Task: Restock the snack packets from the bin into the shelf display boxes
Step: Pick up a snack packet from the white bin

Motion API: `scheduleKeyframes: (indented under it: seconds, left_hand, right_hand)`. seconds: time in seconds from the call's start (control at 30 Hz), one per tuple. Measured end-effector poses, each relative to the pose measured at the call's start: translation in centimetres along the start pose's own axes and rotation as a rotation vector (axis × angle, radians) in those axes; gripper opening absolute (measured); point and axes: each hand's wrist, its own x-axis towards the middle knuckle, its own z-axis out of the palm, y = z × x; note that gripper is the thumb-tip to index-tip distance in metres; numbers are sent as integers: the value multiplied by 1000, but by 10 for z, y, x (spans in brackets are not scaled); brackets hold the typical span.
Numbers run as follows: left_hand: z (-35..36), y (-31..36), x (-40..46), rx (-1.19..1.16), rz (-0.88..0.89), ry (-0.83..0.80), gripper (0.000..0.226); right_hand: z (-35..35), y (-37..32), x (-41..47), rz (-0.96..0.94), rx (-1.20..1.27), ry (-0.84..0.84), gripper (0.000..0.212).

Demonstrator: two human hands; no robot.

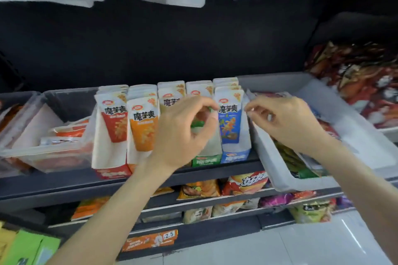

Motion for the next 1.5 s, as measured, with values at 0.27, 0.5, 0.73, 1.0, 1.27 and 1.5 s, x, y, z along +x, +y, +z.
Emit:
scheduleKeyframes:
  seconds: [0.27, 0.5, 0.73, 1.0, 1.27, 1.5]
  left_hand:
    - [127, 36, 48, -33, -50, -607, 26]
    - [200, 24, 80, 465, 198, -1070, 66]
    - [182, 26, 82, 79, -146, -923, 53]
    - [159, 54, 74, -661, -885, -568, 34]
    - [140, 67, 57, -596, -713, -324, 48]
    - [107, 85, 41, -356, -477, -302, 46]
  right_hand:
    - [-27, 125, -90, 532, -99, -463, 43]
    - [-24, 143, -79, 359, -194, -585, 49]
    - [-25, 139, -90, 246, -104, -44, 37]
    - [-33, 101, -109, 121, 328, 331, 13]
    - [-42, 104, -112, 129, 387, 254, 25]
    - [-80, 93, -57, 205, 462, 100, 75]
